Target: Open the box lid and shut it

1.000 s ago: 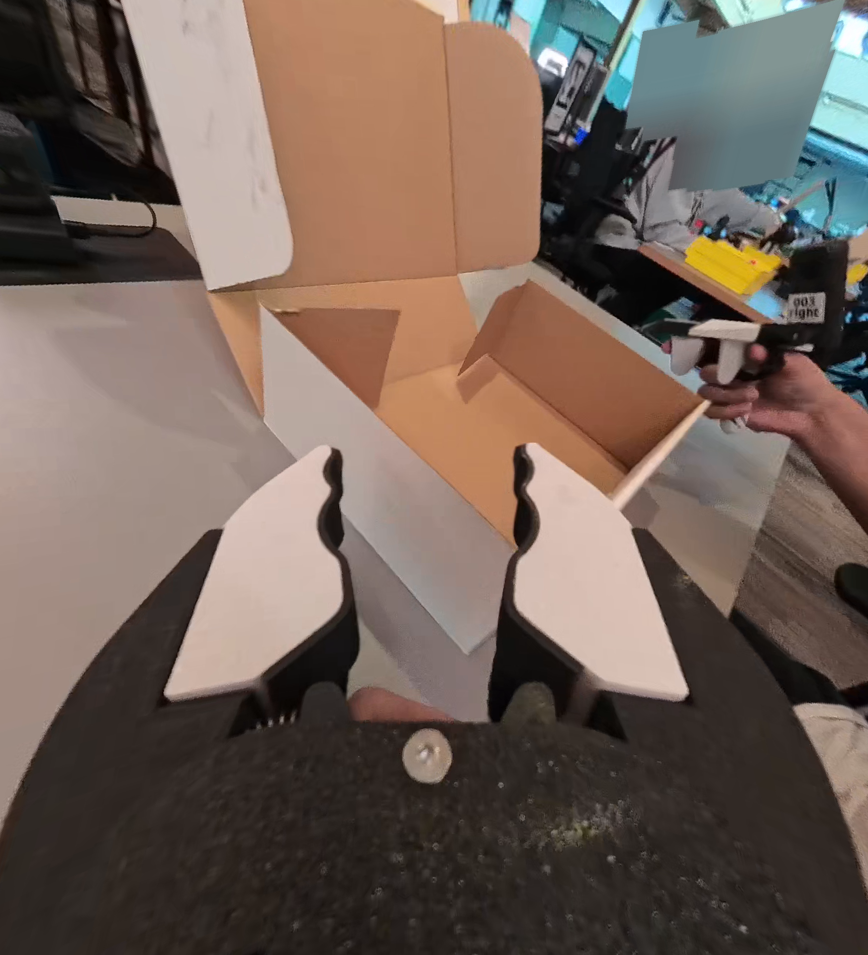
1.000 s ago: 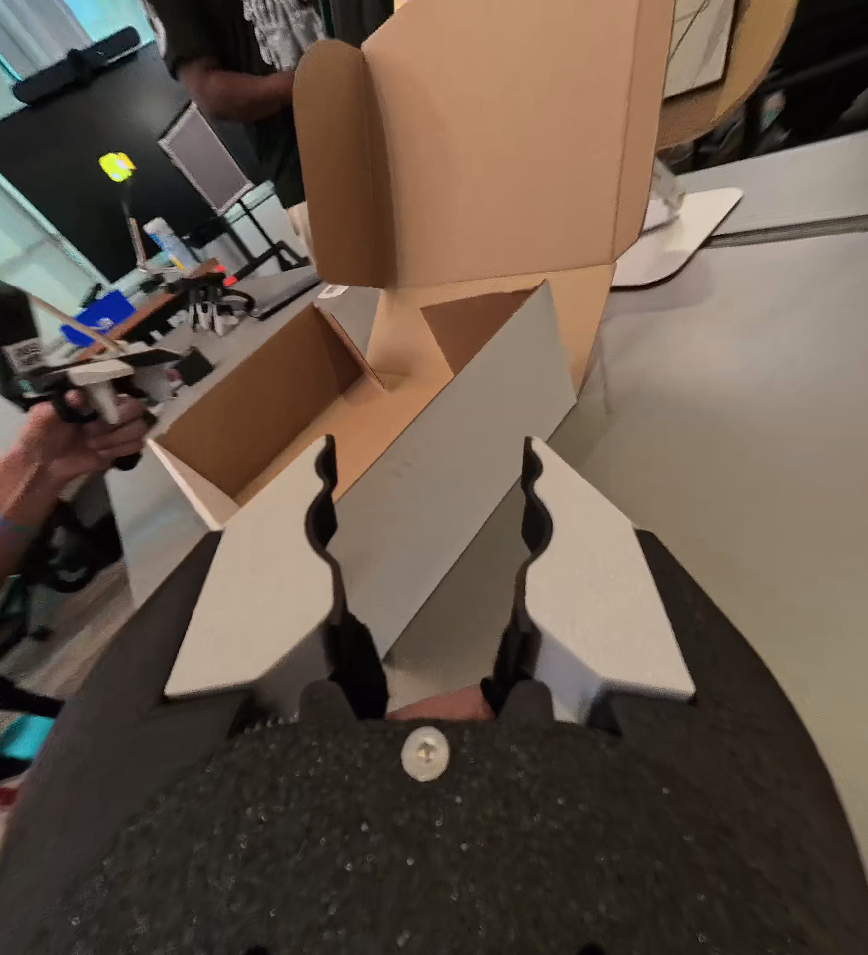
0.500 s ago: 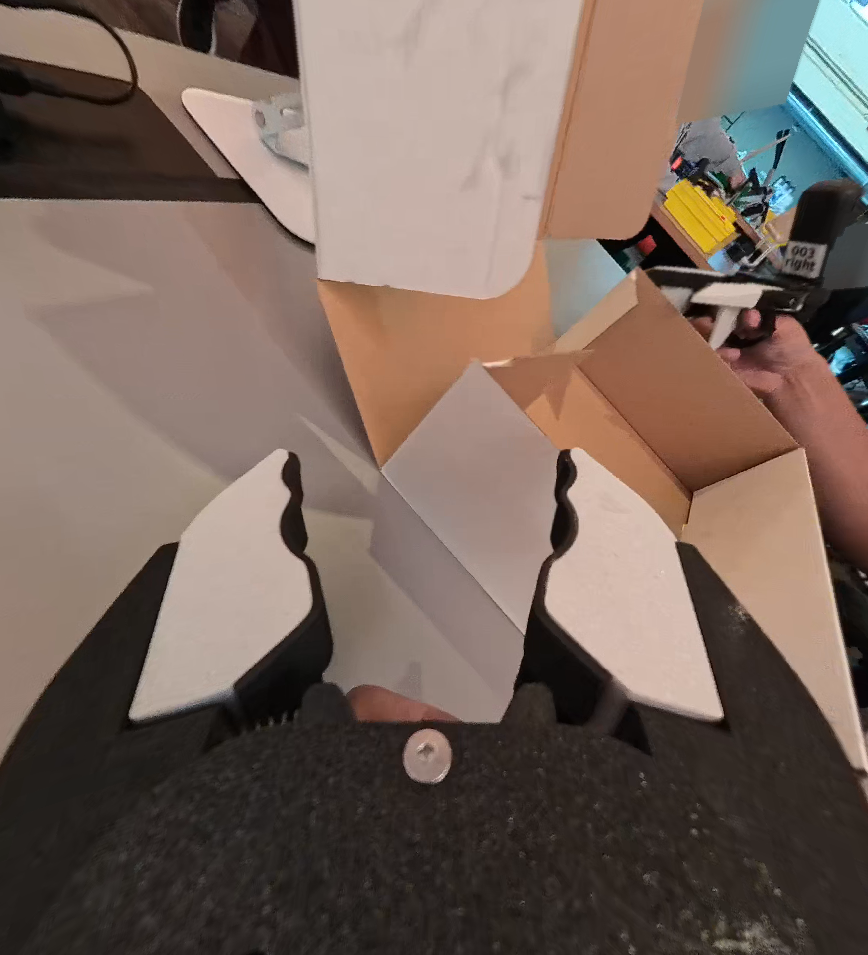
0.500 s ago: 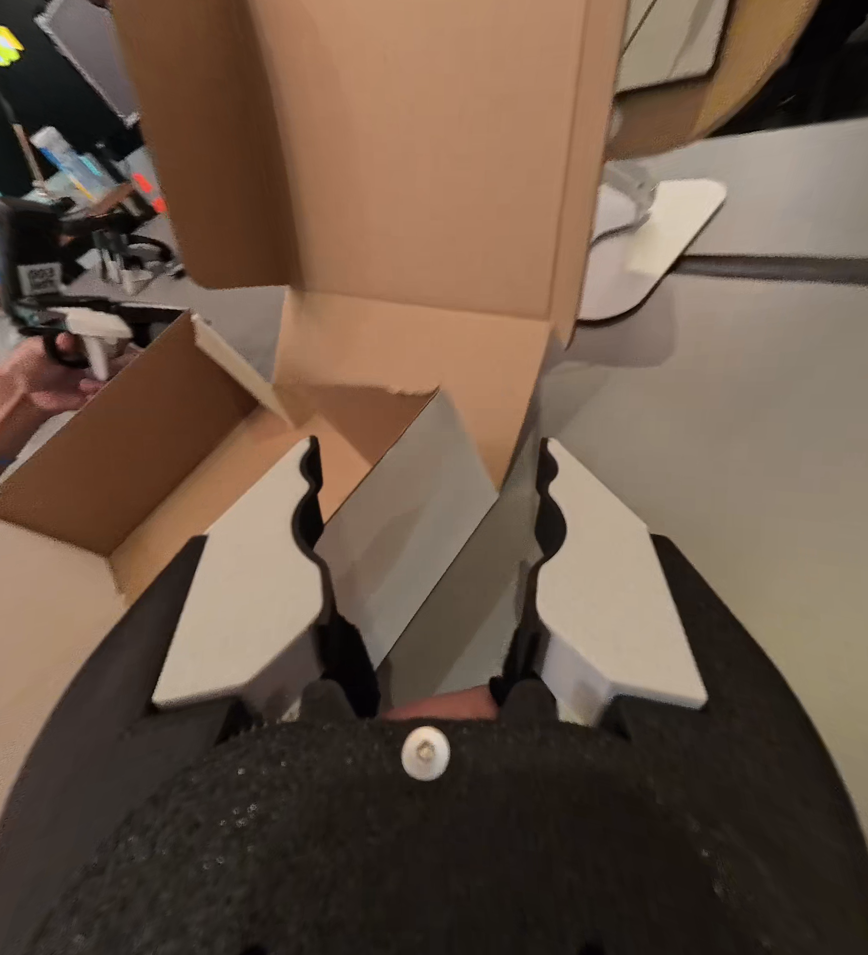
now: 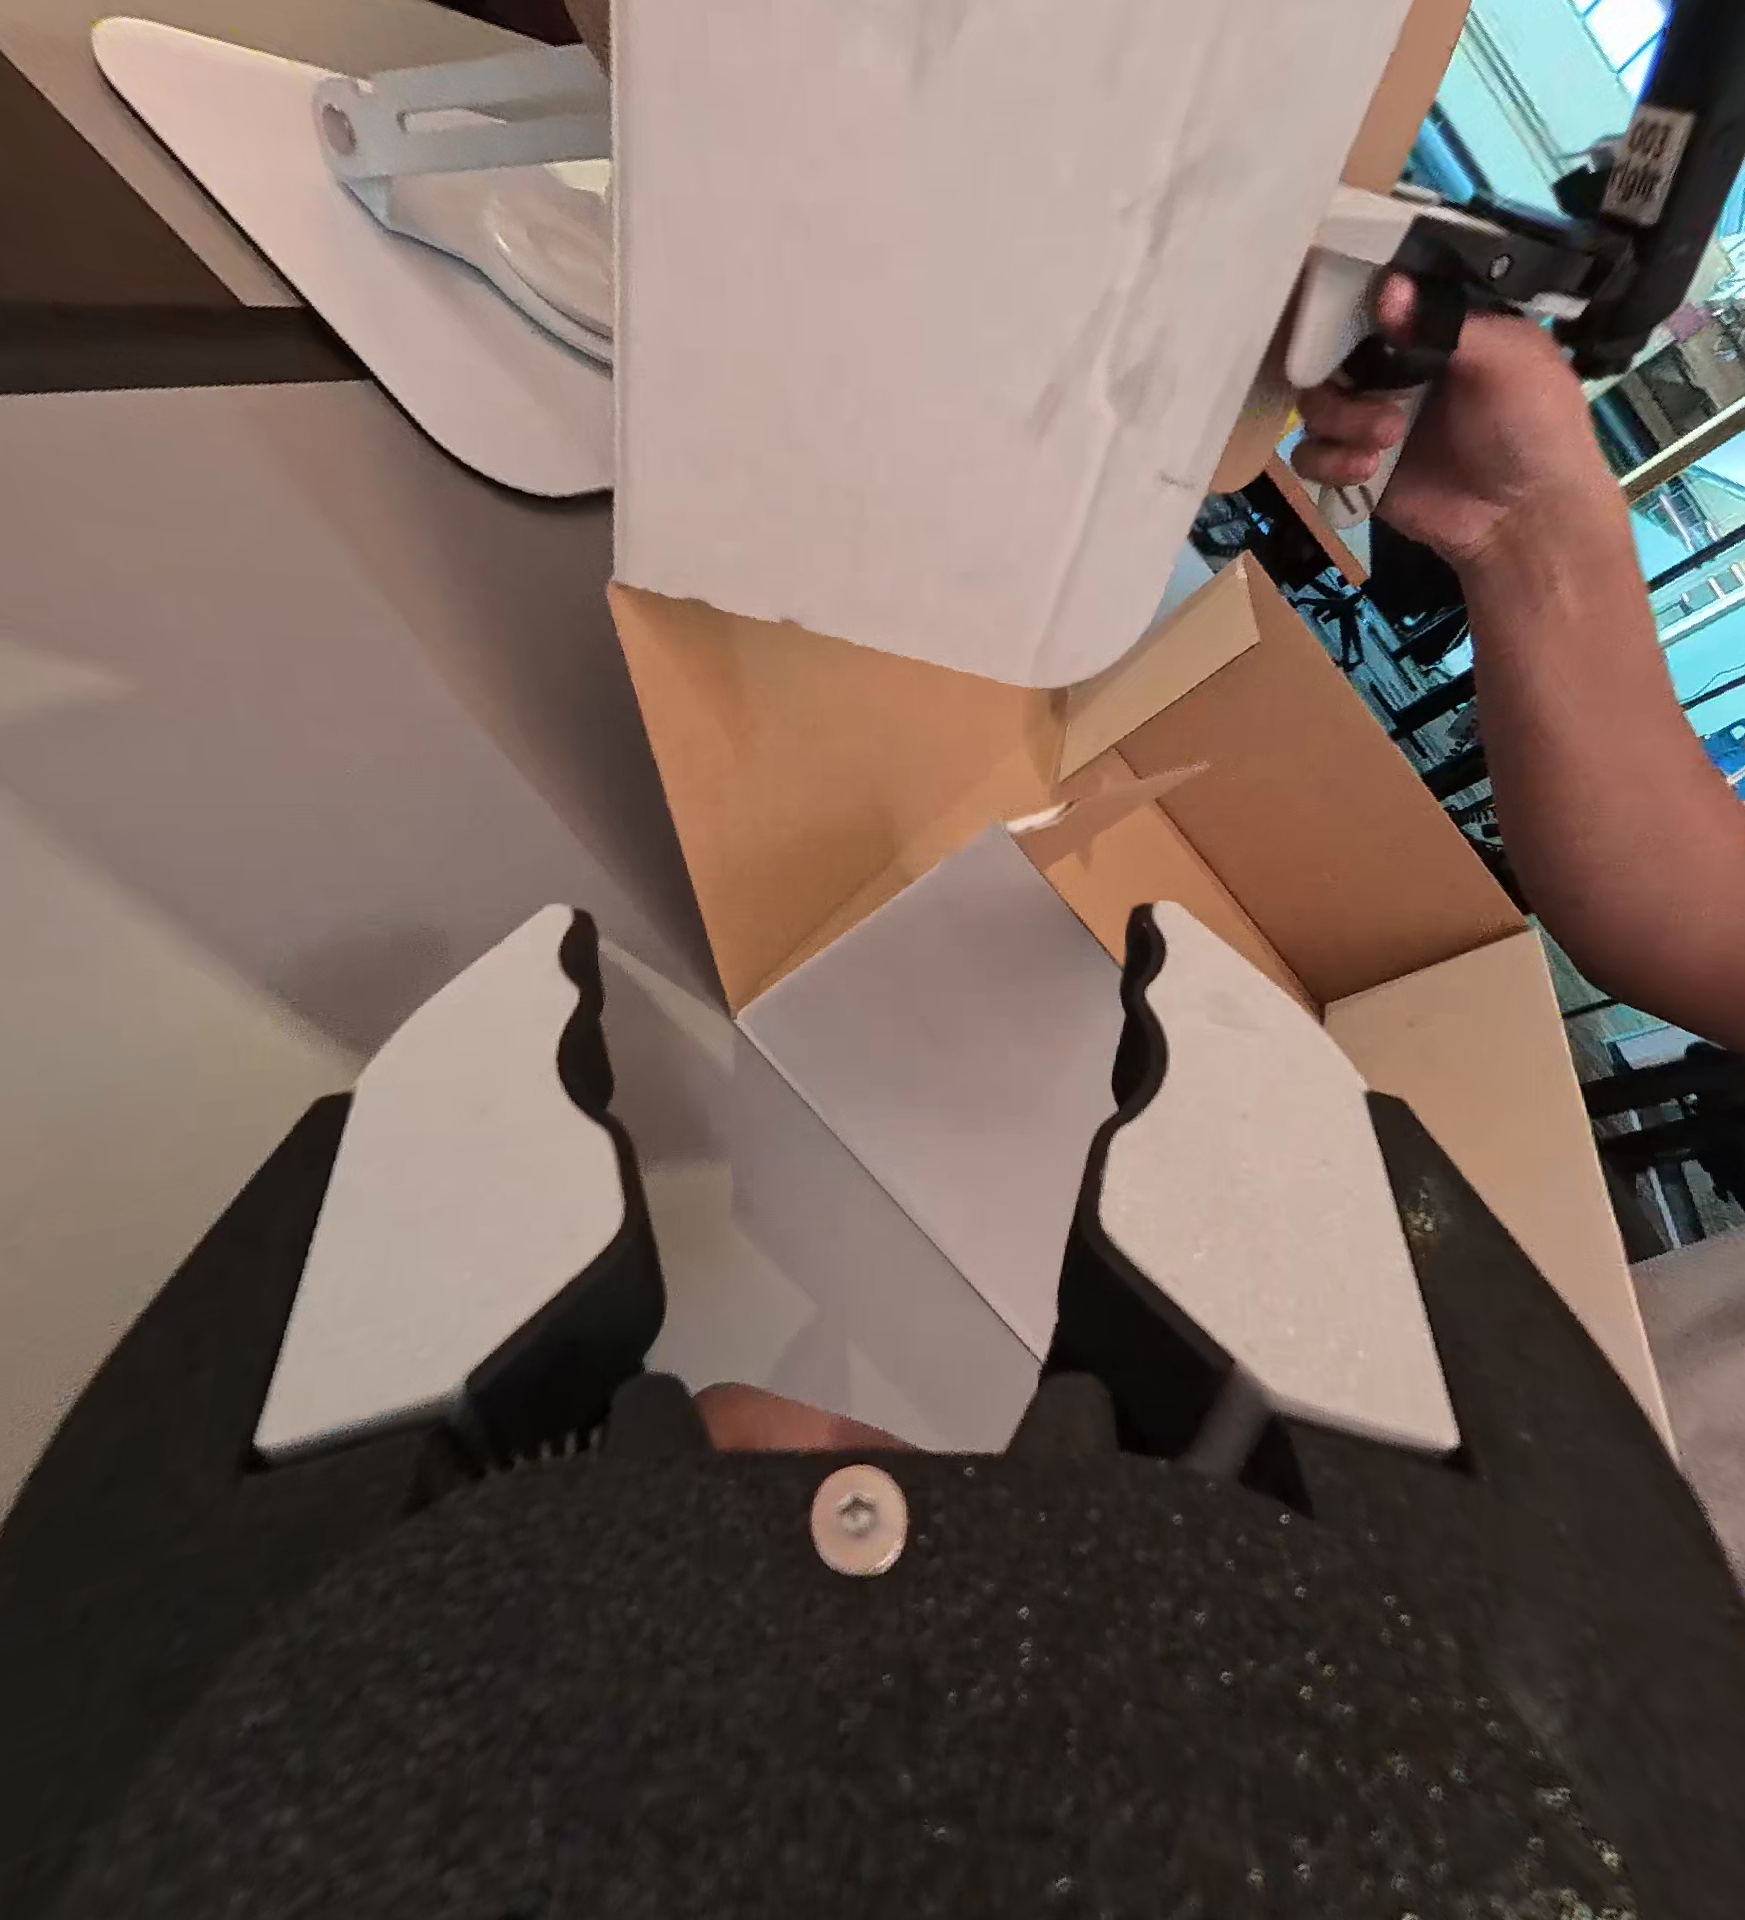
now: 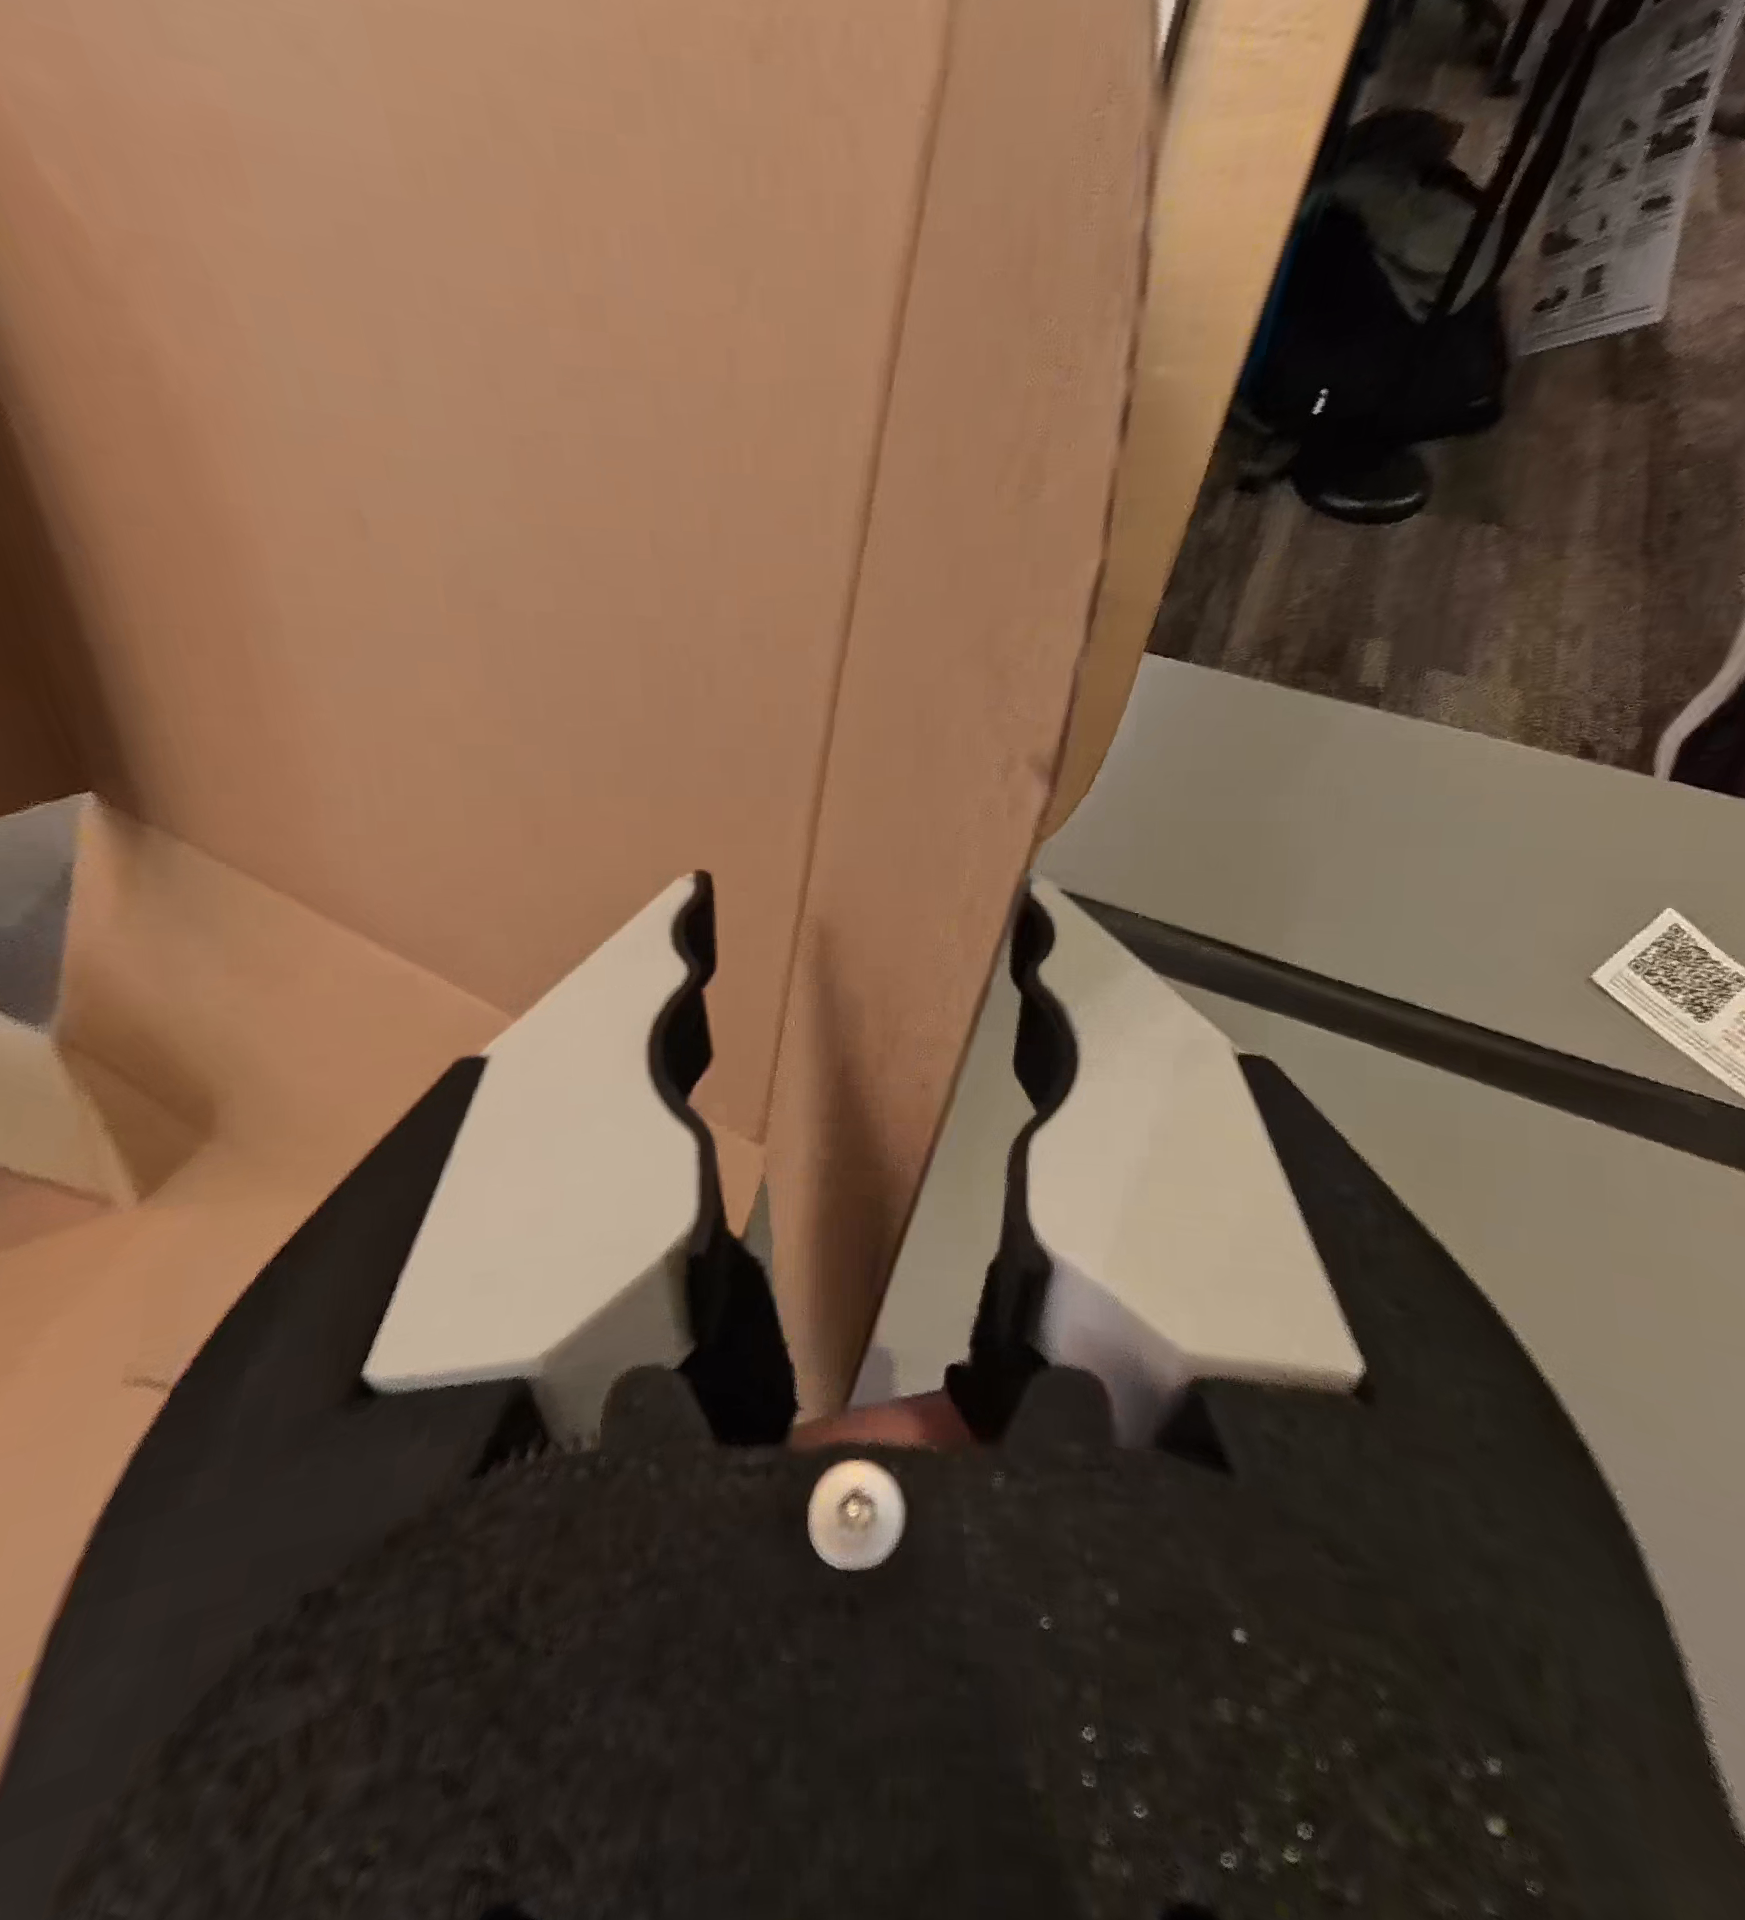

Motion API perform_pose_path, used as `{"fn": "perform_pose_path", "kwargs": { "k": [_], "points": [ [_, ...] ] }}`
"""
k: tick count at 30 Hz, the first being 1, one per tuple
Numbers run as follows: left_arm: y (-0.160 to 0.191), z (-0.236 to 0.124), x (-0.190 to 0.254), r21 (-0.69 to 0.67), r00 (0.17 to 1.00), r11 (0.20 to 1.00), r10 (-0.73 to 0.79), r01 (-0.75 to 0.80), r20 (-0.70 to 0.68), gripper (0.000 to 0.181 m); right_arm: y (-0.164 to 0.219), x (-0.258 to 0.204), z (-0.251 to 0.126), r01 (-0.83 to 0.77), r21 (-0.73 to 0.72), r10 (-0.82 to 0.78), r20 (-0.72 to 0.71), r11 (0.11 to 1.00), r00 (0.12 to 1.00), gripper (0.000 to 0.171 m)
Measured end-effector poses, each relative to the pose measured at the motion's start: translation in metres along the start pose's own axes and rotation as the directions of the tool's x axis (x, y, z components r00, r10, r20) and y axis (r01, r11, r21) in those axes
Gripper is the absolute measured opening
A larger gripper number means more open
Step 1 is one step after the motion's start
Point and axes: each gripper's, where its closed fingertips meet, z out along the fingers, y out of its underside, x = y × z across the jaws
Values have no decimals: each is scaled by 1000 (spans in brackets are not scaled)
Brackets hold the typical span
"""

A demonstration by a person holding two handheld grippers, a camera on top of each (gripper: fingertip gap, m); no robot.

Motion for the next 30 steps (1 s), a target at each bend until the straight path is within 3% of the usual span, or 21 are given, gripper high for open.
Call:
{"fn": "perform_pose_path", "kwargs": {
  "k": [6, 8, 15, 18, 22, 27, 30],
  "points": [
    [2, 14, 8, -10, 1000, 1000, -2, 2, 4, 81, -2, -18, 10, -29, -16, 30, 34, 999, 999, 8],
    [0, 15, 10, 17, 1000, 1000, 4, -5, 29, 70, -4, -18, 9, 10, 0, -10, -13, 1000, 1000, 2],
    [-3, 17, 20, 84, 982, 991, 93, -107, 162, 46, -25, -43, -3, 72, 60, -71, -20, 996, 997, 1],
    [0, 18, 31, 91, 982, 987, 117, -132, 150, 18, -31, -53, -10, 103, 86, -100, -43, 991, 994, 1],
    [0, 18, 32, 83, 946, 978, 164, -194, 280, 17, -35, -59, -21, 60, 95, -51, -95, 994, 994, 1],
    [-1, 8, 29, 46, 840, 952, 245, -303, 484, 10, -38, -56, -28, -100, 111, 105, -41, 989, 994, 1],
    [1, 12, 34, 48, 805, 941, 258, -334, 534, 9, -32, -54, -27, -108, 126, 117, -70, 986, 991, 1]
  ]
}}
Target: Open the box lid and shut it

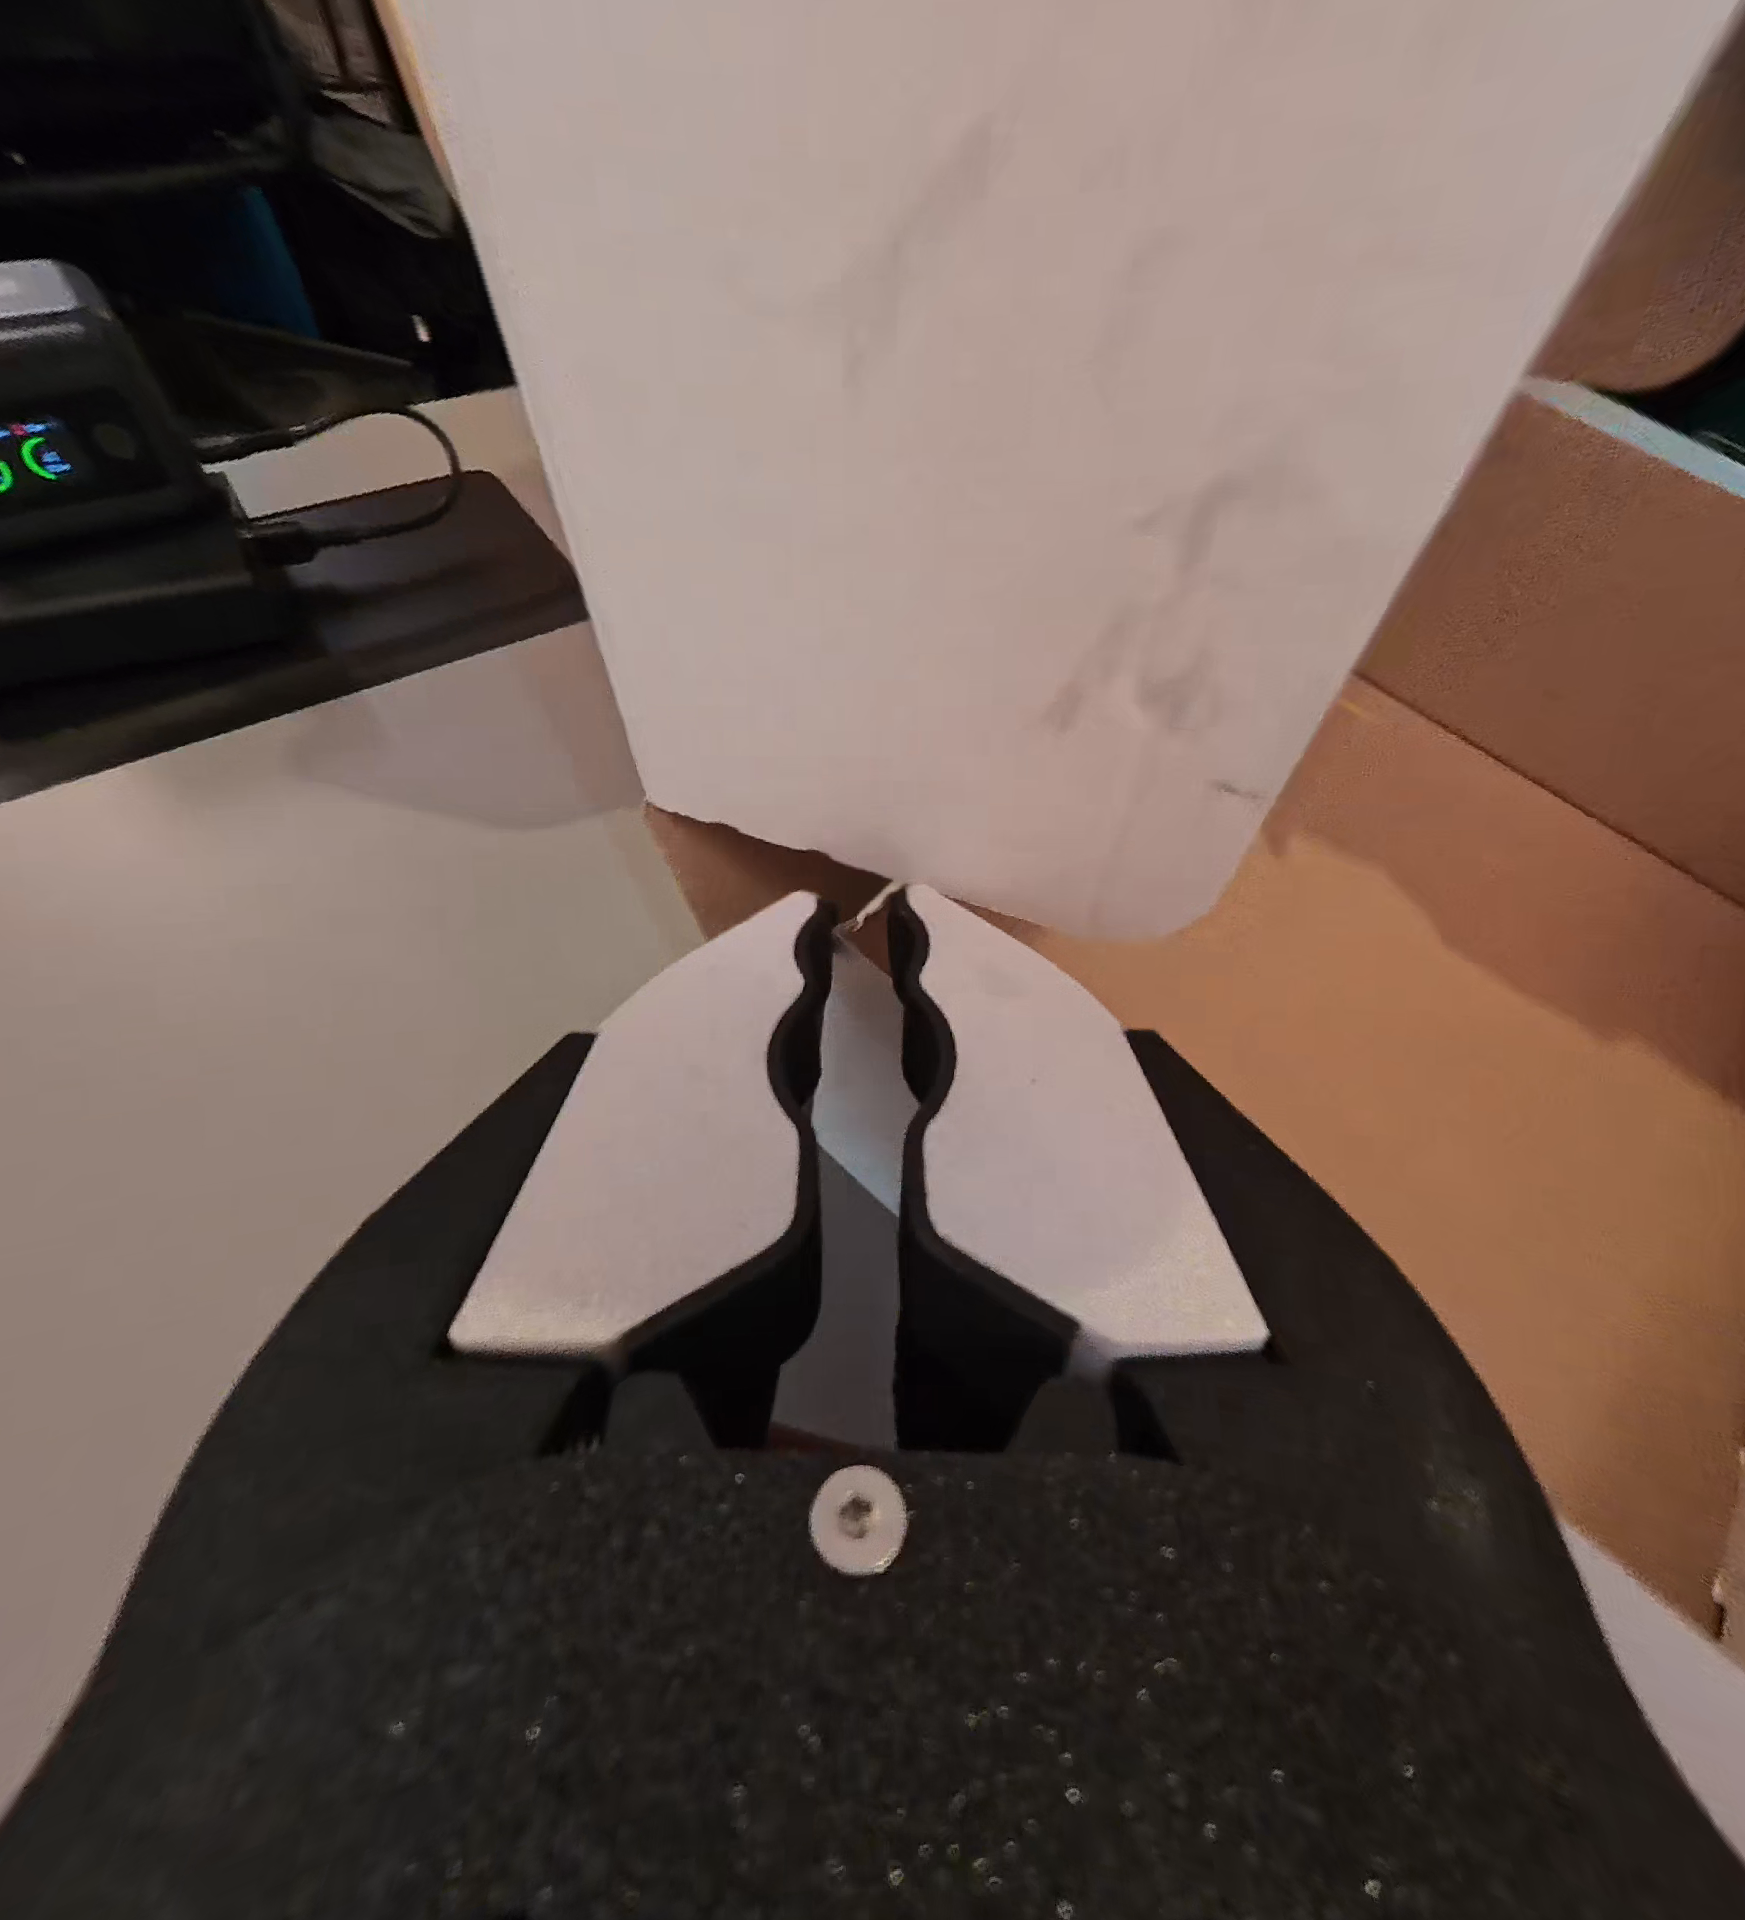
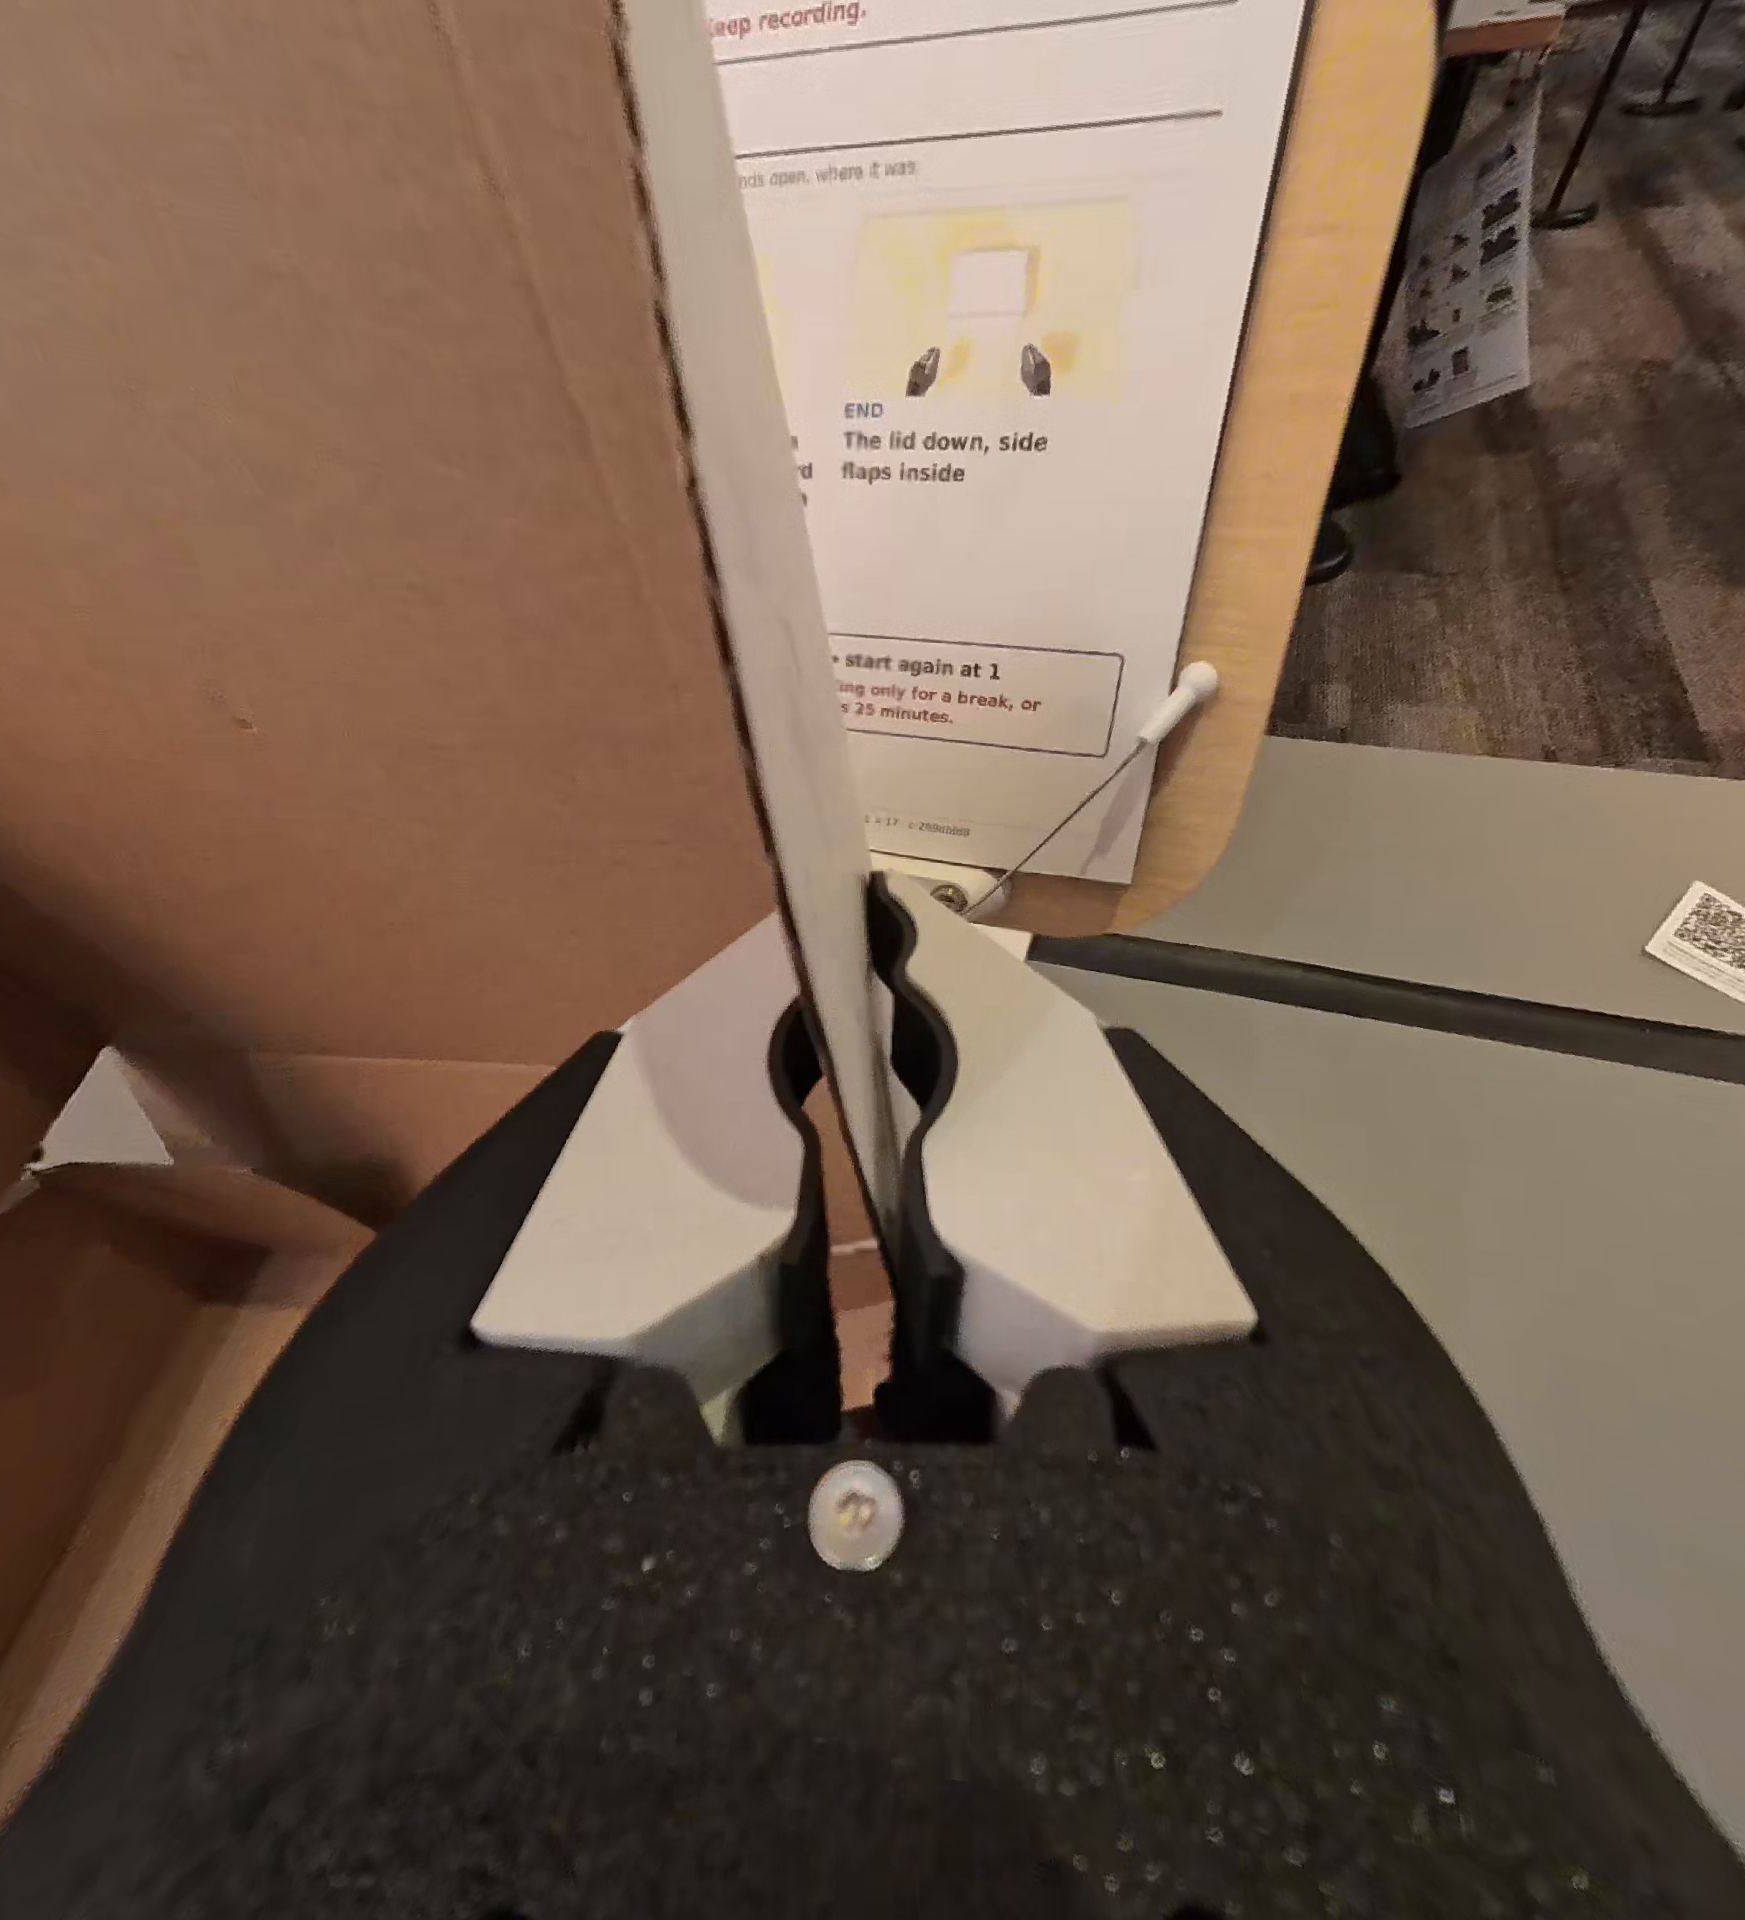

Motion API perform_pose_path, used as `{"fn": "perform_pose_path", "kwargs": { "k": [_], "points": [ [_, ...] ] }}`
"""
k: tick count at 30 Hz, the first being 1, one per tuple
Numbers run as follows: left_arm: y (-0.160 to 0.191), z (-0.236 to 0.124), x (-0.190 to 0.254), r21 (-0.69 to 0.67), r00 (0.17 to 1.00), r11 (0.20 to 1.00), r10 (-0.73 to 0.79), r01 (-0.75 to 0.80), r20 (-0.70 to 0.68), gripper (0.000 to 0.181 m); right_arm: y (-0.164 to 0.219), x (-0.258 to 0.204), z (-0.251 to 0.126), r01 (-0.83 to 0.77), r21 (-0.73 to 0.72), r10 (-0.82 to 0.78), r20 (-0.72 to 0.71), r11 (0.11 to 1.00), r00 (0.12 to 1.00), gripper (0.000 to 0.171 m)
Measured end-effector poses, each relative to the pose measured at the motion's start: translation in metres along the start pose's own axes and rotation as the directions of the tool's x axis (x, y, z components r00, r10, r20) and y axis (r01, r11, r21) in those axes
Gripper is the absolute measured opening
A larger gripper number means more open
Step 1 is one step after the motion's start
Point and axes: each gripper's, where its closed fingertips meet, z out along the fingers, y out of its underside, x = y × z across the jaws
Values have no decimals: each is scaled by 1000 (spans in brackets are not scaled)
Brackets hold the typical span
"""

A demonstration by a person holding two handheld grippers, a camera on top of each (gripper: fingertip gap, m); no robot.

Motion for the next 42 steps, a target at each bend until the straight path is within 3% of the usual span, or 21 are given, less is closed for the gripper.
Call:
{"fn": "perform_pose_path", "kwargs": {
  "k": [15, 22, 27, 32, 42],
  "points": [
    [-3, 4, 1, 56, 984, 998, -27, 17, 176, 6, 33, -1, -69, -92, 62, 88, 68, 994, 994, 2],
    [-4, 6, 7, 105, 981, 994, -55, 36, 184, 5, 34, -2, -79, -10, 102, 23, -126, 995, 992, 1],
    [-3, 2, 6, 85, 975, 996, -31, 12, 218, 4, 28, -11, -77, 214, -1, -207, -252, 977, 945, 1],
    [-3, 1, 7, 107, 969, 994, -42, 17, 244, 4, 33, -6, -81, 110, -62, -120, -196, 992, 973, 1],
    [-2, -2, 7, 103, 969, 995, -31, 5, 247, 2, 48, 7, -80, 339, -262, -371, -80, 903, 925, 5]
  ]
}}
